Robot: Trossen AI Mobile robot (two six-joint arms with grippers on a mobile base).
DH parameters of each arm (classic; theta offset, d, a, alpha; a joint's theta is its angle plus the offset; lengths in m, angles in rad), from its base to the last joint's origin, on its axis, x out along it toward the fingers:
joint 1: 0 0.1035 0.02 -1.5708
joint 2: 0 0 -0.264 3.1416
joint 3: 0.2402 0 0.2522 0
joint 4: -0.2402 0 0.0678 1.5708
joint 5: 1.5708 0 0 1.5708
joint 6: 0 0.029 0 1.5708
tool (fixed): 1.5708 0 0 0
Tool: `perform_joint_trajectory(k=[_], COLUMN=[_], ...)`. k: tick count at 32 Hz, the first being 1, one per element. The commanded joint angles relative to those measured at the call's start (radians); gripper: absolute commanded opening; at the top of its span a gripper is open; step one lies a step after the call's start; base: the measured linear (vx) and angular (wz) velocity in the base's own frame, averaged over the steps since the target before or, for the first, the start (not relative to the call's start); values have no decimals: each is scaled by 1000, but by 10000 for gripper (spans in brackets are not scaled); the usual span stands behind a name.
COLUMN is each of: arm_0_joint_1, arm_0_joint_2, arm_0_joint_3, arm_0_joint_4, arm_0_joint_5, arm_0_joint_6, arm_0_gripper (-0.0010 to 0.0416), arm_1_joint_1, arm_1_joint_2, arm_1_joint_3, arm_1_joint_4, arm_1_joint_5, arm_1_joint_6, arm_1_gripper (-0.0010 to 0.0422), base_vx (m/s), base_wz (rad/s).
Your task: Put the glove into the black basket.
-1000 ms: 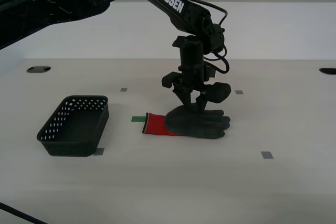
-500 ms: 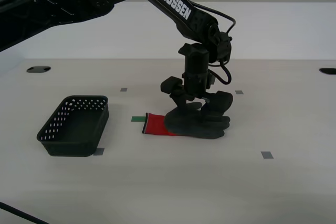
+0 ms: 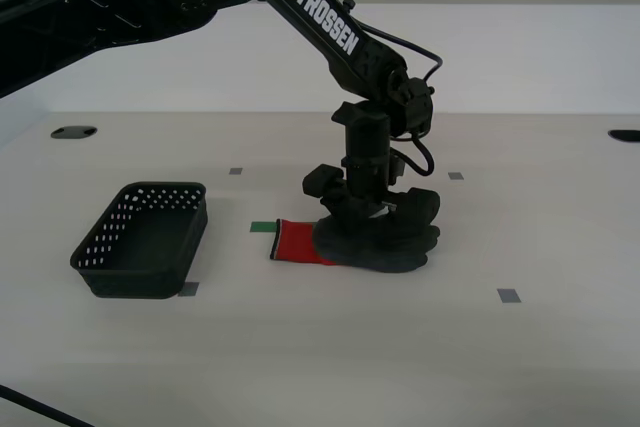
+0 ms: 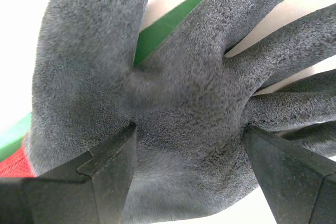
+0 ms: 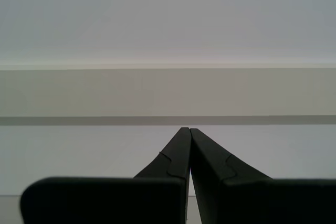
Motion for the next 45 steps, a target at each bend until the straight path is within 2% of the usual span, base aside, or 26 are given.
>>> perform_joint_trajectory(k=[1, 5, 6, 7, 8, 9, 10, 14, 19, 24, 34, 39, 42, 45], arm_0_joint_1=[1, 1, 1, 1, 1, 1, 1, 1, 1, 1, 1, 1, 1, 1], arm_0_joint_2=[0, 0, 0, 0, 0, 0, 0, 0, 0, 0, 0, 0, 0, 0], arm_0_joint_3=[1, 1, 1, 1, 1, 1, 1, 1, 1, 1, 1, 1, 1, 1], arm_0_joint_4=[2, 2, 2, 2, 2, 2, 2, 2, 2, -1, -13, -13, -11, -16], arm_0_joint_5=[0, 0, 0, 0, 0, 0, 0, 0, 0, 0, 0, 0, 0, 0], arm_0_joint_6=[0, 0, 0, 0, 0, 0, 0, 0, 0, 0, 0, 0, 0, 0], arm_0_gripper=[0, 1, 1, 0, 1, 1, 1, 1, 1, 1, 0, 0, 1, 1], arm_1_joint_1=[-2, -2, -2, -1, 0, 0, 0, 0, 0, 4, 20, 69, 149, 212], arm_1_joint_2=[2, 2, 2, 2, 2, 2, 2, 1, -18, -121, -324, -397, -475, -531], arm_1_joint_3=[-3, -2, -2, -2, -2, -2, -2, 4, 4, 3, -2, -3, -36, -82], arm_1_joint_4=[10, 18, 19, 18, 14, 13, 10, -20, -67, -74, -262, -329, -349, -349], arm_1_joint_5=[6, 5, 5, 6, 7, 7, 6, 6, 5, 4, -5, -5, -8, -37], arm_1_joint_6=[-9, -8, -6, 15, 34, 41, 66, 81, 125, 171, 275, 295, 319, 323], arm_1_gripper=[257, 173, 138, 60, 4, -8, 4, -2, -2, -2, -1, -1, -1, -1], base_vx=[0, 0, 0, 0, 0, 0, 0, 0, 0, 0, 0, 0, 0, 0], base_wz=[0, 0, 0, 0, 0, 0, 0, 0, 0, 0, 0, 0, 0, 0])
